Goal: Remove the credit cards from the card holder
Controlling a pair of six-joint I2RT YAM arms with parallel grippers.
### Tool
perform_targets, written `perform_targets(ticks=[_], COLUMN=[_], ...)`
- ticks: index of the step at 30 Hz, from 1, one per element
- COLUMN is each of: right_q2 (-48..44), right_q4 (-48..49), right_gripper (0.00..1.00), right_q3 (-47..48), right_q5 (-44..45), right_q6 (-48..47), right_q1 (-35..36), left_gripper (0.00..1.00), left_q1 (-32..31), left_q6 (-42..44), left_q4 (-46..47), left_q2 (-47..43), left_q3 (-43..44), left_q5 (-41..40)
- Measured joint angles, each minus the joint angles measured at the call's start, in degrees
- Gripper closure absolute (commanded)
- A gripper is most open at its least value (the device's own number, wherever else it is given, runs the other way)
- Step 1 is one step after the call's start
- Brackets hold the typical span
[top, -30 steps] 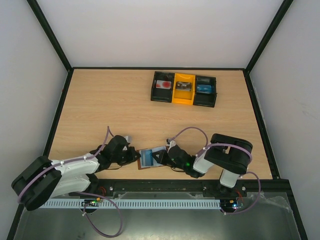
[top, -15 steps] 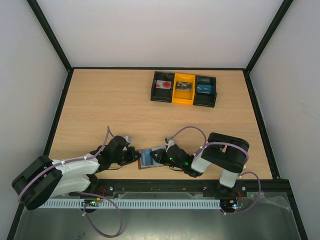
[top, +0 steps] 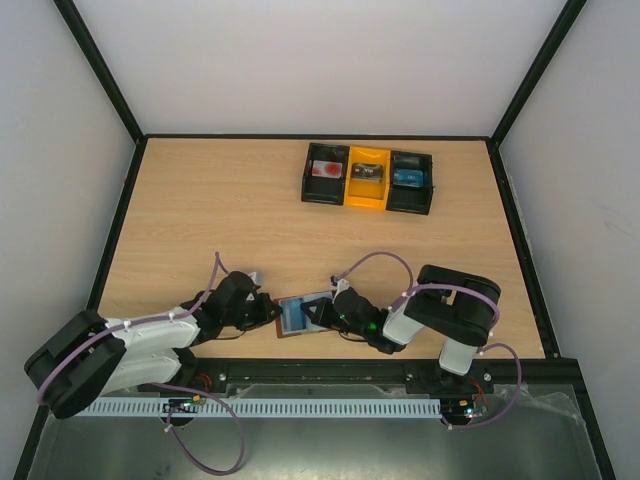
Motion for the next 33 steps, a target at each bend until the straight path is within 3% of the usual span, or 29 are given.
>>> perform_targets(ticks=[8, 15, 23, 33], right_q2=[-3.7, 1.7, 5.3, 5.8], right_q4=[1.6, 9.0, 16.3, 15.9], right_gripper=[0.98, 0.98, 0.90, 0.89], right_q3=[-2.0, -3.6, -4.1, -3.3], right_q5=[-0.4, -2.0, -3.3, -3.8], right_q6=[0.3, 3.8, 5.8, 6.2], right_q1=[0.0, 0.0, -0.3, -0.5], left_gripper=[0.97, 0.97, 0.97, 0.97], left_q1=[-0.4, -0.4, -0.4, -0.3], left_q6=[0.3, 0.6, 0.6, 0.6], left_q4=[0.6, 0.6, 0.6, 0.5], left_q2=[0.3, 0.3, 0.4, 0.3], left_q3=[0.1, 0.2, 0.2, 0.2], left_q5=[-0.4, -0.4, -0.4, -1.0])
